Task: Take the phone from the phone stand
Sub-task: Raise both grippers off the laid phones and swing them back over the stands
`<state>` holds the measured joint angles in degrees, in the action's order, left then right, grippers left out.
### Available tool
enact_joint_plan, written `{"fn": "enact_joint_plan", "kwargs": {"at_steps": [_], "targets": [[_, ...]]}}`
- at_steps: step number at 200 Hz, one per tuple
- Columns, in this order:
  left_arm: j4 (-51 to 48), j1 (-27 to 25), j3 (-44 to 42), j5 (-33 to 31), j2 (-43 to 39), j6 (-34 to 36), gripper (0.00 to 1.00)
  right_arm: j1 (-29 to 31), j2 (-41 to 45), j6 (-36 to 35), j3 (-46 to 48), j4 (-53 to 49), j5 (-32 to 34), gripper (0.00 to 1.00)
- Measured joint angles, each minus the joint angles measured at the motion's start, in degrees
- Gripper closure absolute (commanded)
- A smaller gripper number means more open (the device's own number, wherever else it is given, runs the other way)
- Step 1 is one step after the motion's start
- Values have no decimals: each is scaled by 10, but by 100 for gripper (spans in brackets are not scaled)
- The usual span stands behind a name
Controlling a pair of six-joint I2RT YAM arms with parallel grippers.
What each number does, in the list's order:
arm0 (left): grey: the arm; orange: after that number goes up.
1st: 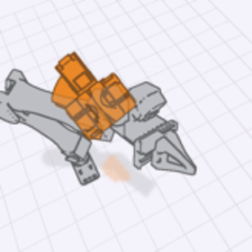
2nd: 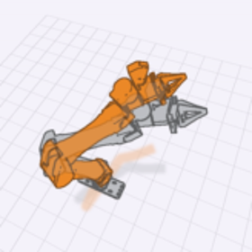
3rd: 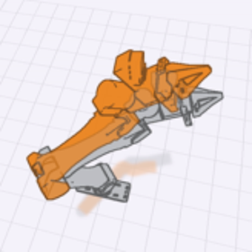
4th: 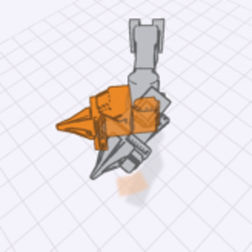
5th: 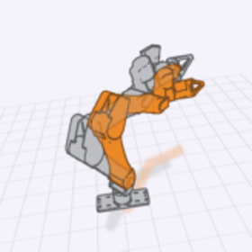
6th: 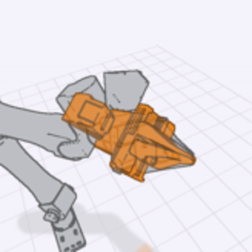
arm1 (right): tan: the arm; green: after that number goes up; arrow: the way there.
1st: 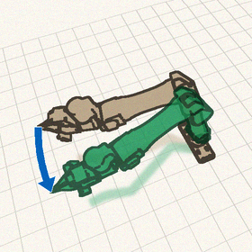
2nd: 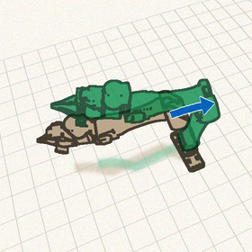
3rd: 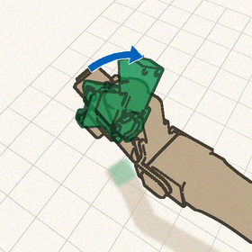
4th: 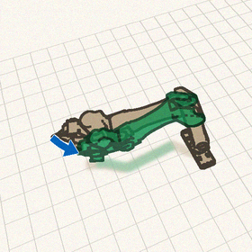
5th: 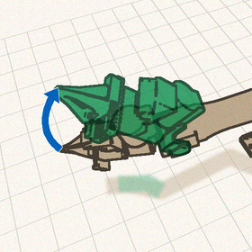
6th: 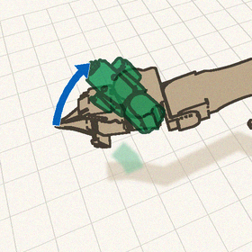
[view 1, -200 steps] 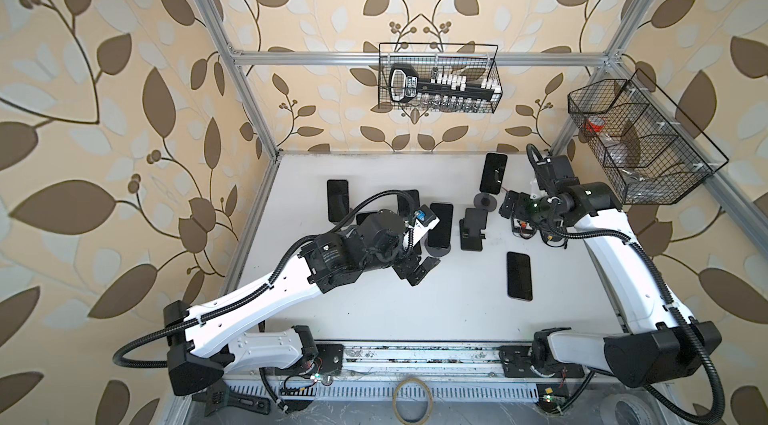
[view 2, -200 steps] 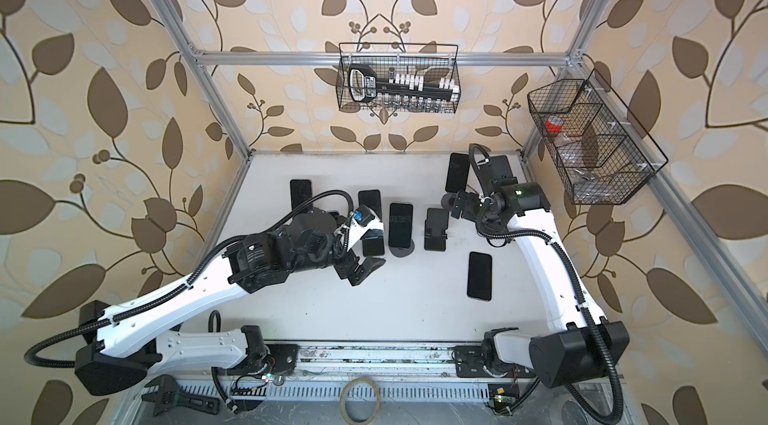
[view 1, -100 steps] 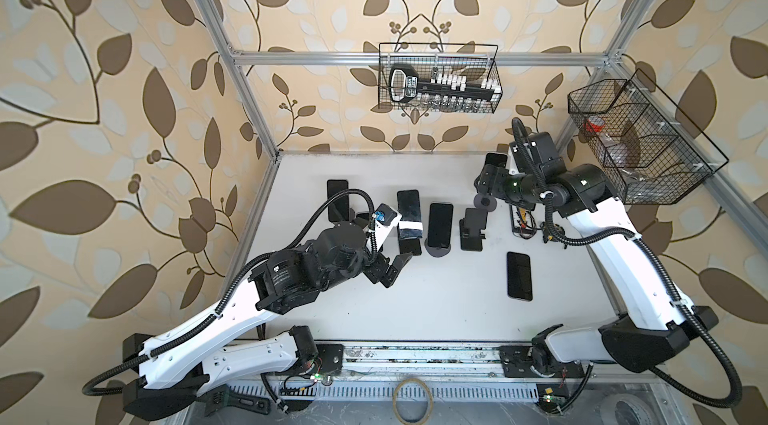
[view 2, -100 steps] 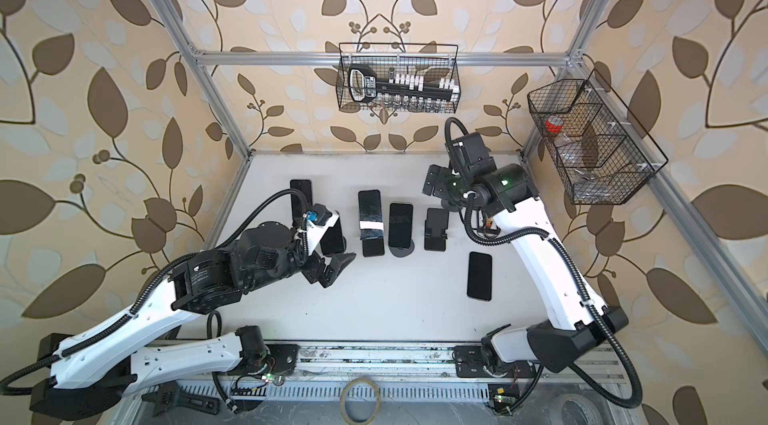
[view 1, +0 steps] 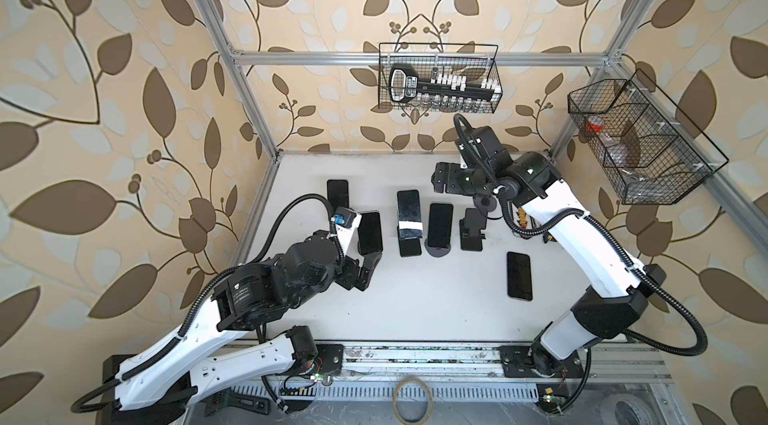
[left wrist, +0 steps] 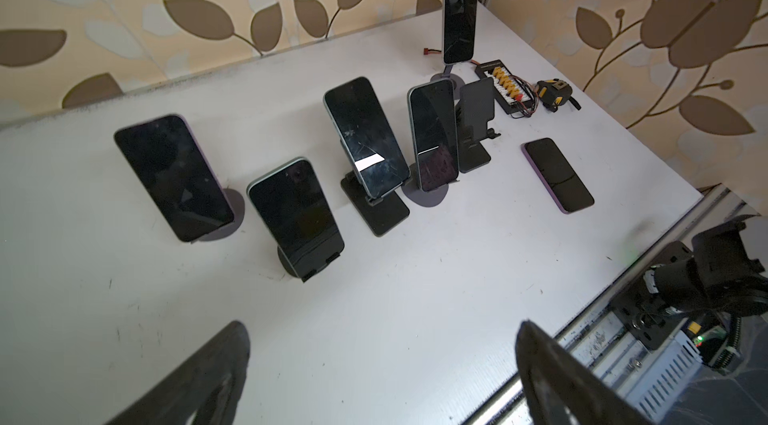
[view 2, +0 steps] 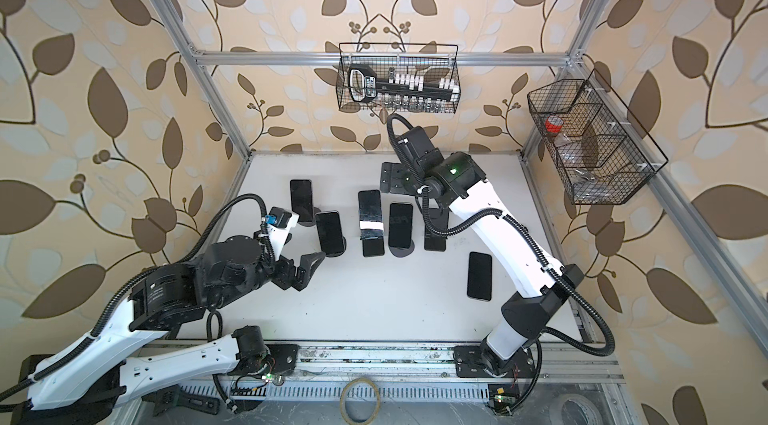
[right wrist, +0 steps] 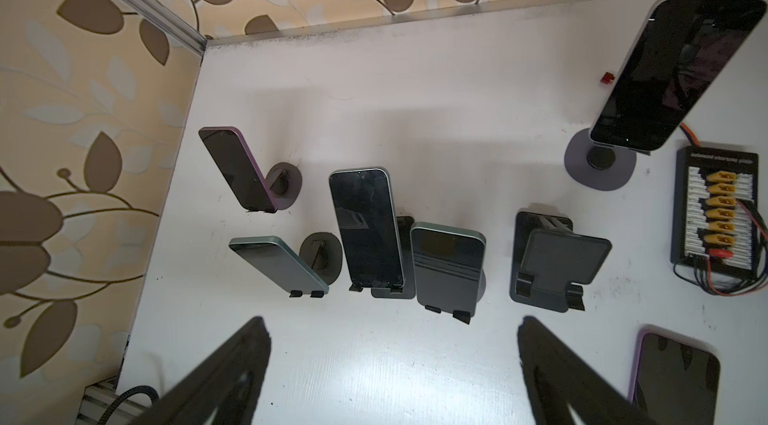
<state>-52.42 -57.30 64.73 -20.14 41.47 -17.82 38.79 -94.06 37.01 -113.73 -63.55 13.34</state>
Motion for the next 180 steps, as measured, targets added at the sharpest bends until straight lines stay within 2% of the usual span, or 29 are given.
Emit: {"fn": "enact_joint_plan", "kwargs": {"at_steps": [67, 129, 180], "targets": [[-57, 0, 1, -29, -42, -63, 3, 52, -42, -4, -57, 8, 18, 9], [-103, 0, 19, -36, -38, -88, 4, 93, -59, -2, -58, 13, 39, 9], [-132, 0, 19, -59, -38, -140, 5, 130, -98, 8, -58, 34, 52, 9]]}}
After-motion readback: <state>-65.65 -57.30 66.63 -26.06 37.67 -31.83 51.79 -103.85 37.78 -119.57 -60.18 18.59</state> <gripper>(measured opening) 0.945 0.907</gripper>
